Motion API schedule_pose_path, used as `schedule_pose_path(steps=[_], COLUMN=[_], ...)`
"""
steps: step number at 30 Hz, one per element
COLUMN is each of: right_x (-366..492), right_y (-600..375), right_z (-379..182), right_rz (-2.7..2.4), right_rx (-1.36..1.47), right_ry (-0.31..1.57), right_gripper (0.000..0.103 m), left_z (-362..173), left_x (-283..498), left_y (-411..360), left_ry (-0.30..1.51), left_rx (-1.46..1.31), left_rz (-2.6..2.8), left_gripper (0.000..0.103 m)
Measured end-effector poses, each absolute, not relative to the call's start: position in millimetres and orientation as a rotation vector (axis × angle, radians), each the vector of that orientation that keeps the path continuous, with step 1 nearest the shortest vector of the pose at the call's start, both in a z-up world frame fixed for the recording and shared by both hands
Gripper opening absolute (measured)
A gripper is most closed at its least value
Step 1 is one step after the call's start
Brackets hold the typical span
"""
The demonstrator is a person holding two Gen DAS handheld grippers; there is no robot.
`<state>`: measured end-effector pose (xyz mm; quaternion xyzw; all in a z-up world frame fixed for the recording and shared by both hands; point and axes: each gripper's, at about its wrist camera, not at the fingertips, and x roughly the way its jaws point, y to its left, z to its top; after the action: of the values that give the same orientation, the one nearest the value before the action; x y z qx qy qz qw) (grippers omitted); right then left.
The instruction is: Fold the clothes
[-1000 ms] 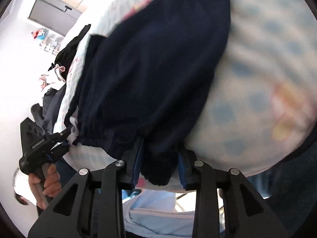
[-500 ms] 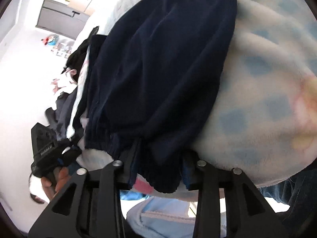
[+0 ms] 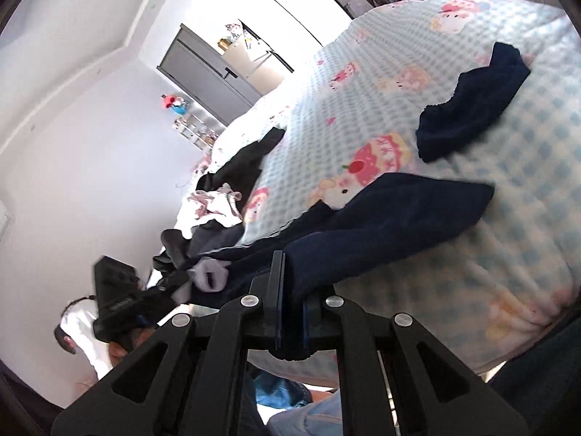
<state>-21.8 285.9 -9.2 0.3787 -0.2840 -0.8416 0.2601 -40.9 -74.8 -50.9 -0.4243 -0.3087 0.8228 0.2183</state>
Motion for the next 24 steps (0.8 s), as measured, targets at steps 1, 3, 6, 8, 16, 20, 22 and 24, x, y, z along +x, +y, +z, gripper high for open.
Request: schedule_pose_path(steps=[1,3,6,8,16,20,22,24], right_x=[-19,-14,-15,-21,-141,-153,-150,-147], right_y=[289,295,298,299,291,290,291,293], right_z=[-9,-10,-11,-18,44,174,208,214], right_rz=[-2.273,-2.259,-2.328,-2.368,-2.413,-2.496,-2.508,-2.509], right_rx=[1.023,1.017,1.065,1.127,1.041,0.635,0.531,0.516], right_ry=[-0.786,-0.819,-0.767,-0.727,-0.645,-0.553,-0.531,-0.532], right_gripper=[0.006,0.005,0.005,0.005,0.005,0.006,0.006,0.006], left_z=[-49,-45,-39,-37,39,175,191,182], left_x=[-40,-37,-33,-31,-149,-143,-142,-136], left_y=[-74,-73,-72,-71,-66,-75,-84,-97], left_ry=[-0.850,-0.839,-0.824,-0.816,-0.829,-0.689,-0.710,-0.756], left_rx=[-1.177,-1.182,-1.190,-1.204,-1.045,-0.617,-0.600,-0.629], left_rz=[2.277,2.275,2.273,2.268,2.300,2.485,2.503,2.487], left_gripper=[0.013,0.013,0.014,0.014,0.012,0.013,0.013,0.014])
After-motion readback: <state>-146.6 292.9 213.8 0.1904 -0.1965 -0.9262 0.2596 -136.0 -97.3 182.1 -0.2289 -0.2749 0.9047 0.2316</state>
